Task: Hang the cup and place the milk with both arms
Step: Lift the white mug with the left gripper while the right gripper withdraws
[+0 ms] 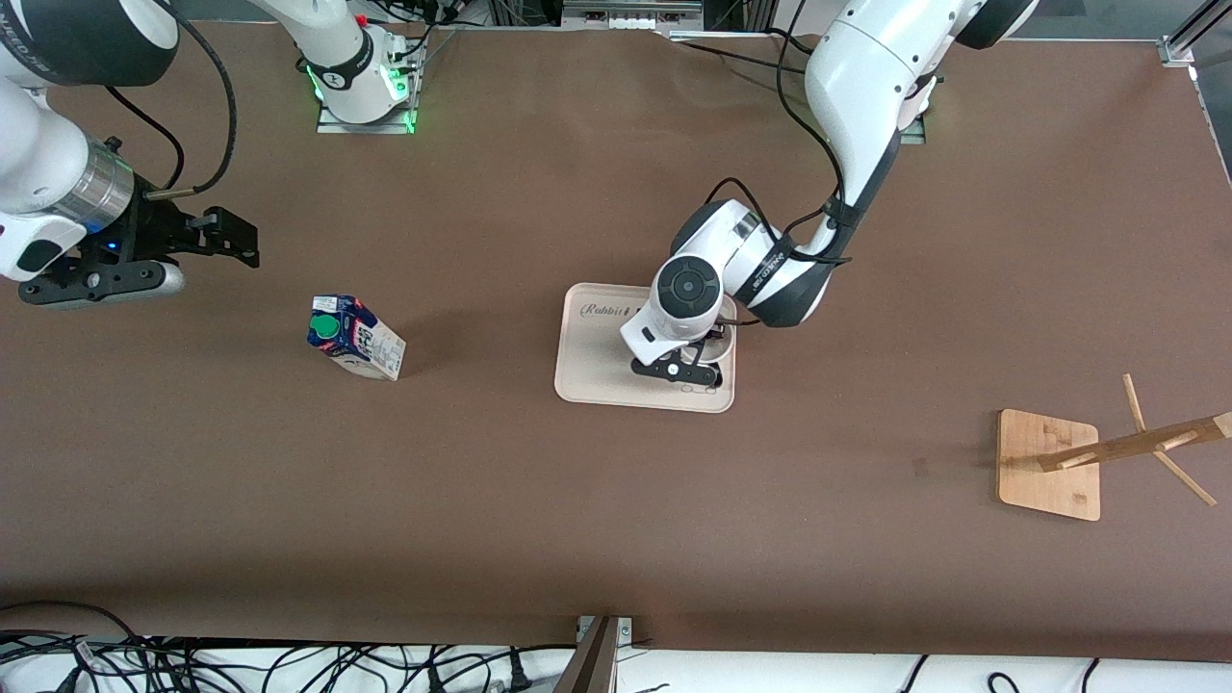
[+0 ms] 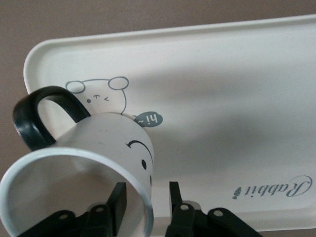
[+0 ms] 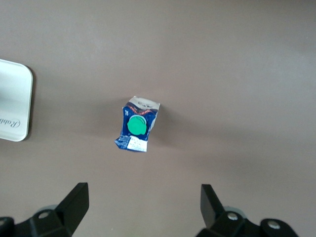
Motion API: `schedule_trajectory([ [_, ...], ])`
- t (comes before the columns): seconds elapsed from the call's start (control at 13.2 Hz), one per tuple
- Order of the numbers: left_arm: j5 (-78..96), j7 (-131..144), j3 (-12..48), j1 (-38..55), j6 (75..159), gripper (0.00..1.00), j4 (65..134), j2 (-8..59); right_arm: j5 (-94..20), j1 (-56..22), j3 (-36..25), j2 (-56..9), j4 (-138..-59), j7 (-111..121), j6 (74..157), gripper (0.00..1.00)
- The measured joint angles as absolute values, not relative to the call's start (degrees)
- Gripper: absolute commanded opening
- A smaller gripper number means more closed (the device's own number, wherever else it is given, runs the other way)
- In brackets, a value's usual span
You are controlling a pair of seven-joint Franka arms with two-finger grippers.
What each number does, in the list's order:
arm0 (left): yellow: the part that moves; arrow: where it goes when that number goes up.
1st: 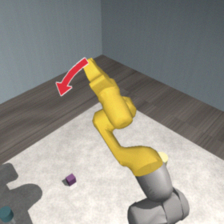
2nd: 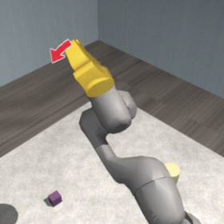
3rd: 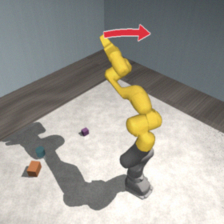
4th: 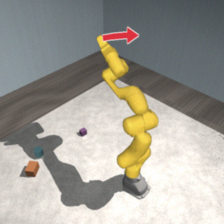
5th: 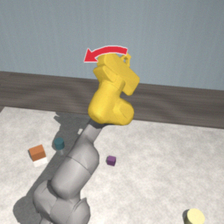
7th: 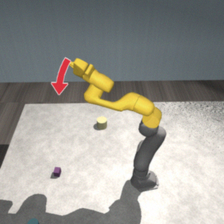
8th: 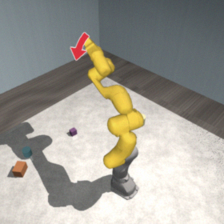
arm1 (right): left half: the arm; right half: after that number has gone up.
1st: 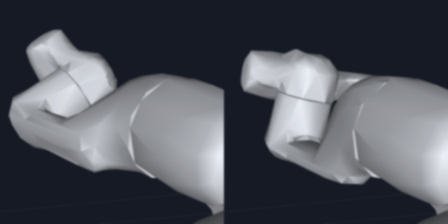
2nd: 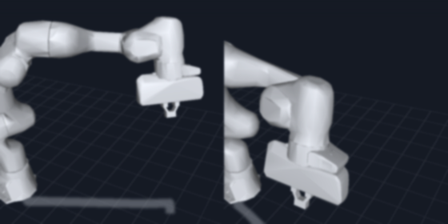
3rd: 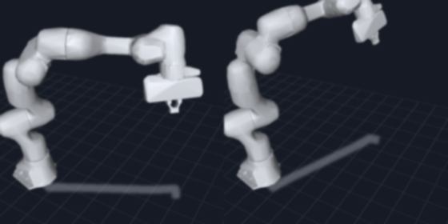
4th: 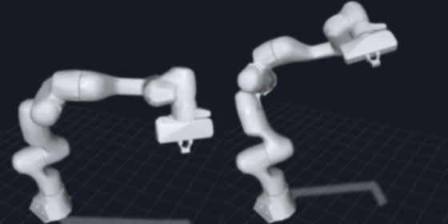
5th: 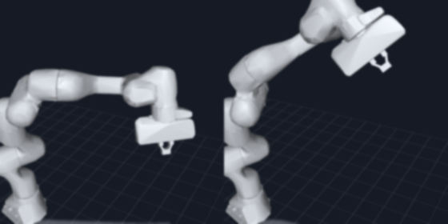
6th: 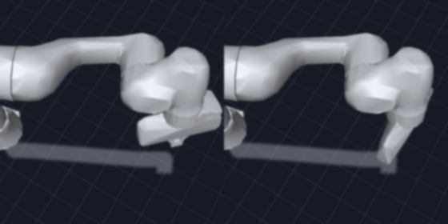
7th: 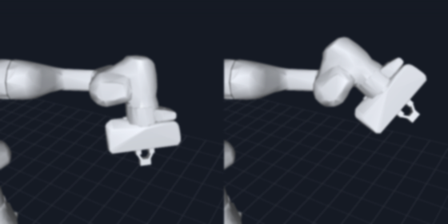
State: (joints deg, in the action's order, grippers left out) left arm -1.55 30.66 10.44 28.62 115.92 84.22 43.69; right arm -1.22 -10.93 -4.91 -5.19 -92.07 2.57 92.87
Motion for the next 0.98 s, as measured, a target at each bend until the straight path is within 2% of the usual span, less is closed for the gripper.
schedule_trajectory([
  [0.15,-1.6,31.2,10.3,28.3,115.9,0.0,84.5,44.0,-1.0,-4.5,1.2,-5.2,-92.1,2.7,92.7,1.0],
  [0.3,-1.7,31.0,9.7,27.2,115.9,0.0,84.0,43.8,-0.3,-1.7,4.6,-5.0,-92.1,2.7,92.7,1.0],
  [0.45,-1.7,29.8,9.4,25.2,112.6,0.0,81.6,42.5,0.0,-1.4,5.3,-4.8,-92.1,2.7,92.7,1.0],
  [0.76,0.6,31.1,9.4,24.5,98.6,0.0,74.2,38.5,0.3,-1.1,5.3,-4.6,-92.1,2.7,94.7,1.0],
  [0.98,-3.8,31.7,9.1,24.6,94.6,0.0,71.5,38.2,1.5,-0.7,5.2,-5.0,-92.2,2.6,96.1,1.0],
])
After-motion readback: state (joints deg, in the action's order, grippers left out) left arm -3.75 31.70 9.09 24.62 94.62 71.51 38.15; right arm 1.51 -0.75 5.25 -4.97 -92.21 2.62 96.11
